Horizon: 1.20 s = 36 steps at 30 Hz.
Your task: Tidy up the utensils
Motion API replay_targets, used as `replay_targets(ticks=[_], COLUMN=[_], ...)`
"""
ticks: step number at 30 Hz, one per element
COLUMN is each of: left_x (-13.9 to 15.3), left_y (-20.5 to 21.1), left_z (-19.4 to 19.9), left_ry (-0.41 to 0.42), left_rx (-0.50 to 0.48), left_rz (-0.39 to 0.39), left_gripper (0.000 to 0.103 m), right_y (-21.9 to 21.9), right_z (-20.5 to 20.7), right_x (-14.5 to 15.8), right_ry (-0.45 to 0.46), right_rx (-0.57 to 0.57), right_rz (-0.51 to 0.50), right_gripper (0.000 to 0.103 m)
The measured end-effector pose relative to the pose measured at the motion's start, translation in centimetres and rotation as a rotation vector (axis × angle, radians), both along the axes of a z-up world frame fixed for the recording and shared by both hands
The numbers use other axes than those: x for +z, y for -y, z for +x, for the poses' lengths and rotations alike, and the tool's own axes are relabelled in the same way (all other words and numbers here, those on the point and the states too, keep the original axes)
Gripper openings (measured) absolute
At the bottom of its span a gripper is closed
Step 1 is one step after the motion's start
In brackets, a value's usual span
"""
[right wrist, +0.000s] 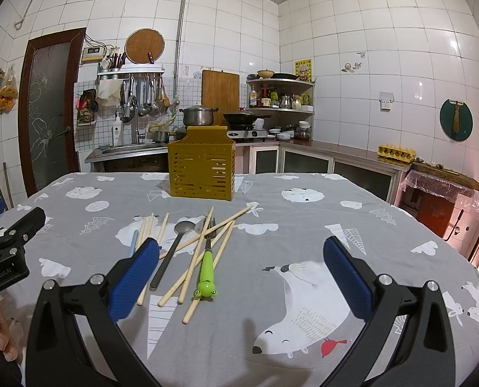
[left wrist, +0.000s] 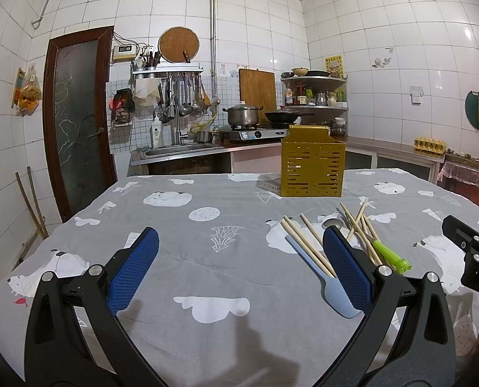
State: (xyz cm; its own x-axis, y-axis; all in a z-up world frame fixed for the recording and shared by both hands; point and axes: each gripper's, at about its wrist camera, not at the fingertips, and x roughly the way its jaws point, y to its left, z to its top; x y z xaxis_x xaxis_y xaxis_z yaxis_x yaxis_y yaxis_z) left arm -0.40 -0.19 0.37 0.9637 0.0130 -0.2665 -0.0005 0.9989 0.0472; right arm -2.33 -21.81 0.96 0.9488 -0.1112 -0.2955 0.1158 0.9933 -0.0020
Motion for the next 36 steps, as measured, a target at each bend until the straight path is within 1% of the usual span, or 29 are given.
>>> replay_targets(ticks=[8,11,15,23,36], left_x=[-0.2,-0.1,-0.2,-0.2,-0.3], left_y=[-0.1,-0.1,-0.1,-0.1,-0.1], left_z=[0.1,0.0,0.1,0.0,0.1], left_ry=[0.002,0.002,0.002,0.003,0.004], left_rx=[0.0,0.0,0.0,0.0,0.0], left_rz=[0.0,0.0,0.001,0.0,0.0], left_gripper=[0.098,0.098,0.098,0.098,0.098], right_y=[0.0,0.9,0.7,1.5,1.3], right_z=[0.0,-0.4,-0.1,-0.4,-0.4], right_x=[-0.1,0.9,0.7,1.3,1.1], right_ry=[-0.002,-0.002,-0.005,-0.007,-0.007], right_rx=[0.0,-0.004,-0.002,-0.005,-0.004], right_rz=[-0.001,0.0,-0.002,0.004,0.006], right_gripper=[0.099,0.099,0.099,0.099,0.099])
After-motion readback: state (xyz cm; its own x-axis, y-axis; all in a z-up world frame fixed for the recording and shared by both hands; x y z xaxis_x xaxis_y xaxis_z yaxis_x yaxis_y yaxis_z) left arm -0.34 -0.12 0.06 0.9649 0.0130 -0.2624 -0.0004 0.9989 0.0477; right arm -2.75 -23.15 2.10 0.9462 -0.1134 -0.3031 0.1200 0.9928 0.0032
